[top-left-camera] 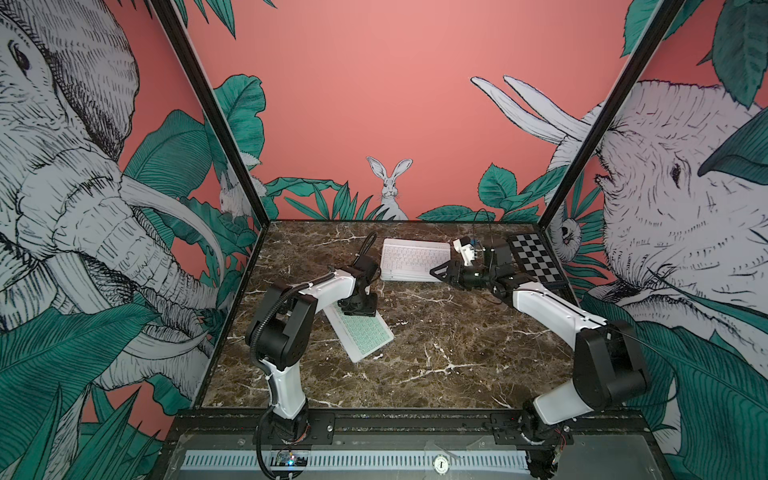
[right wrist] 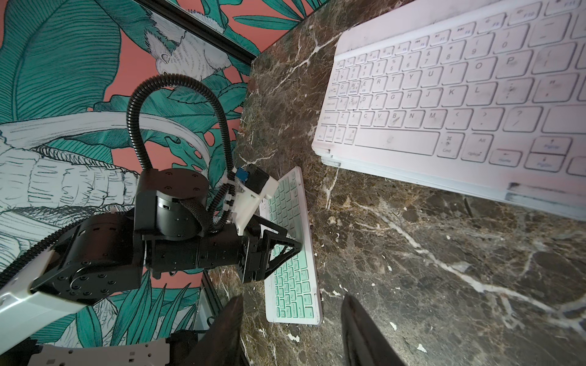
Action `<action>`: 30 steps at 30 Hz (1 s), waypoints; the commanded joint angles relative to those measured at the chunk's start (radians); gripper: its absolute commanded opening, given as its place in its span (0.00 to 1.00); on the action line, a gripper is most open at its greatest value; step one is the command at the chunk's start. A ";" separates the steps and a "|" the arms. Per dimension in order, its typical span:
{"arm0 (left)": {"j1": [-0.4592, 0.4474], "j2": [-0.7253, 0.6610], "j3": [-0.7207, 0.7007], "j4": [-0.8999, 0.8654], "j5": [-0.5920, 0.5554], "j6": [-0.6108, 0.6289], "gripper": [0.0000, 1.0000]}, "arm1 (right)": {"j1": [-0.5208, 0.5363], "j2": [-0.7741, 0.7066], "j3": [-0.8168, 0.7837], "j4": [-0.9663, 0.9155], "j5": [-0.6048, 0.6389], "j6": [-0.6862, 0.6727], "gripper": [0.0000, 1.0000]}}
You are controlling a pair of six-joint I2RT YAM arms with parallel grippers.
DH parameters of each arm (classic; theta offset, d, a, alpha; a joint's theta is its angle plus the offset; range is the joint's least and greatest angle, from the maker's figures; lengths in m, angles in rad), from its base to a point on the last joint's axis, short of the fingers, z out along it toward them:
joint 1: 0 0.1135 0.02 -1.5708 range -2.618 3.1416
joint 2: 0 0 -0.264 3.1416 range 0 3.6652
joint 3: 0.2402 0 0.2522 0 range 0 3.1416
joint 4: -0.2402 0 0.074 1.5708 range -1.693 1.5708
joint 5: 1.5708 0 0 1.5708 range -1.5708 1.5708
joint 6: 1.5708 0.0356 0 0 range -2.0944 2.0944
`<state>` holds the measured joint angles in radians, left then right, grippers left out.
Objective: Stack the numeric keypads
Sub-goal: Move the numeric keypad to the center of the board.
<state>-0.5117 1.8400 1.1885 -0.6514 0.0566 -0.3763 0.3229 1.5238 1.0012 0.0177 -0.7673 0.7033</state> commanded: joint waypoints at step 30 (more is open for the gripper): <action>0.009 -0.276 -0.226 0.058 0.068 -0.191 0.59 | 0.249 -0.039 -0.295 0.060 0.328 -0.005 0.49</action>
<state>-0.5541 1.6302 1.0115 -0.5732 0.1493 -0.5163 0.5323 1.4654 0.7197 0.0265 -0.5346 0.6899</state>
